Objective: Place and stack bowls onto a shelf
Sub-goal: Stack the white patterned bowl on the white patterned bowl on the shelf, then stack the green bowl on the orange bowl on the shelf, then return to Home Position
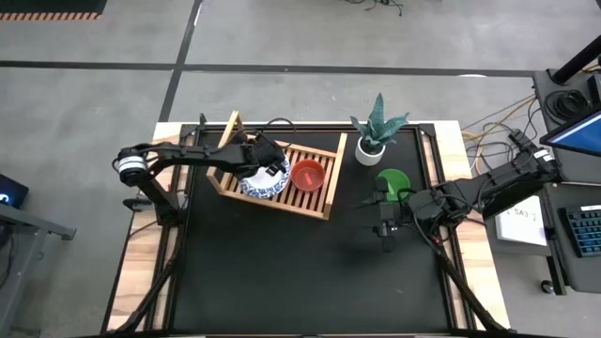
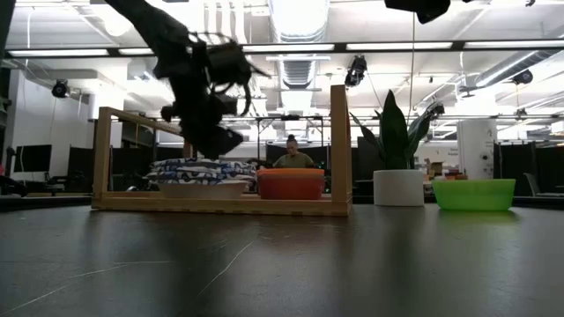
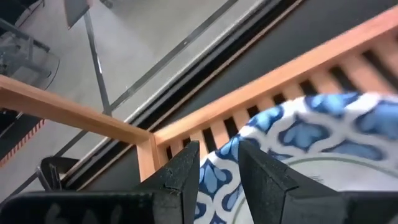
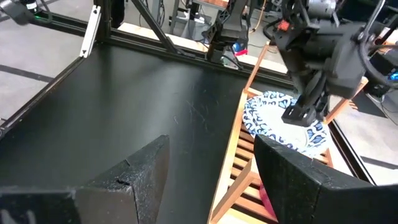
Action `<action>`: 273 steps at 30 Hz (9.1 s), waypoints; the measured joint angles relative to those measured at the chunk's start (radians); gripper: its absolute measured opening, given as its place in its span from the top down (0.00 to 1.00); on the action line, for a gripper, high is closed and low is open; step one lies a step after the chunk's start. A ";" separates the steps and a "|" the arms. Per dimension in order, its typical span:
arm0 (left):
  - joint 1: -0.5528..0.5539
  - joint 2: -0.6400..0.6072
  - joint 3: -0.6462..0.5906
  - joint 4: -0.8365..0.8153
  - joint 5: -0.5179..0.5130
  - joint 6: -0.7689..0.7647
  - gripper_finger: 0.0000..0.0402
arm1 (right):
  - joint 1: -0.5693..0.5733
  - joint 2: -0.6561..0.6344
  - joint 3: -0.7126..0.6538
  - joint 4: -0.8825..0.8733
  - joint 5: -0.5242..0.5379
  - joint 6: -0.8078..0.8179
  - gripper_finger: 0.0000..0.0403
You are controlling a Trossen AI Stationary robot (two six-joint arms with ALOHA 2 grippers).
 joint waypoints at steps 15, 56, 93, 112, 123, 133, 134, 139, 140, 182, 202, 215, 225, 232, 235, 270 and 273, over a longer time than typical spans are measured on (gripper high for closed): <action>-0.389 -0.132 0.188 -0.265 0.056 -0.073 0.77 | 0.000 0.012 -0.026 -0.099 0.107 0.380 0.44; -0.636 -0.130 0.202 -0.197 -0.028 -0.072 0.77 | -0.504 0.554 0.046 -0.724 0.040 0.859 0.71; -0.765 -0.194 0.201 -0.532 -0.228 -0.362 0.77 | 0.040 0.092 0.352 -0.628 0.302 0.723 0.98; -0.771 -0.236 0.189 -0.615 -0.343 -0.367 0.77 | -0.142 0.563 0.742 -0.431 0.096 0.136 0.98; -0.816 -0.283 0.188 -0.784 -0.414 -0.515 0.77 | -0.356 0.817 0.857 -0.481 -0.073 0.052 0.98; -0.845 -0.301 0.175 -0.828 -0.444 -0.576 0.77 | -0.470 0.972 0.871 -0.551 -0.070 0.032 0.98; -0.845 -0.302 0.172 -0.827 -0.445 -0.576 0.77 | -0.475 0.979 0.871 -0.556 -0.071 0.029 0.98; -0.846 -0.301 0.169 -0.827 -0.446 -0.576 0.77 | -0.484 0.997 0.871 -0.586 -0.074 0.041 0.96; -0.846 -0.301 0.169 -0.827 -0.446 -0.576 0.77 | -0.484 0.997 0.871 -0.590 -0.074 0.046 0.94; -0.501 -0.301 -0.205 0.810 0.372 0.479 0.98 | 0.008 0.127 -0.061 0.288 0.103 0.175 0.64; -0.217 -0.047 -0.249 0.935 0.427 0.321 1.00 | 0.003 0.085 -0.160 0.441 0.165 0.177 0.64; -0.232 0.022 -0.184 0.793 0.431 0.268 1.00 | 0.003 0.093 -0.162 0.434 0.157 0.193 0.64; -0.369 -0.203 -0.144 0.445 0.510 0.292 1.00 | 0.002 0.027 -0.256 0.402 0.153 0.153 0.66; -0.485 -0.545 -0.273 0.415 0.529 0.370 1.00 | -0.055 -0.173 -0.423 0.465 0.086 0.056 0.75; -0.488 -0.701 -0.376 0.473 0.527 0.370 1.00 | -0.076 -0.280 -0.483 0.472 0.018 0.060 0.80; -0.428 -1.448 -0.983 0.802 0.498 0.267 1.00 | -0.094 -0.890 -0.688 0.190 -0.029 -0.157 0.96; -0.428 -1.447 -0.983 0.798 0.496 0.284 1.00 | -0.098 -0.890 -0.732 0.242 -0.038 -0.166 0.96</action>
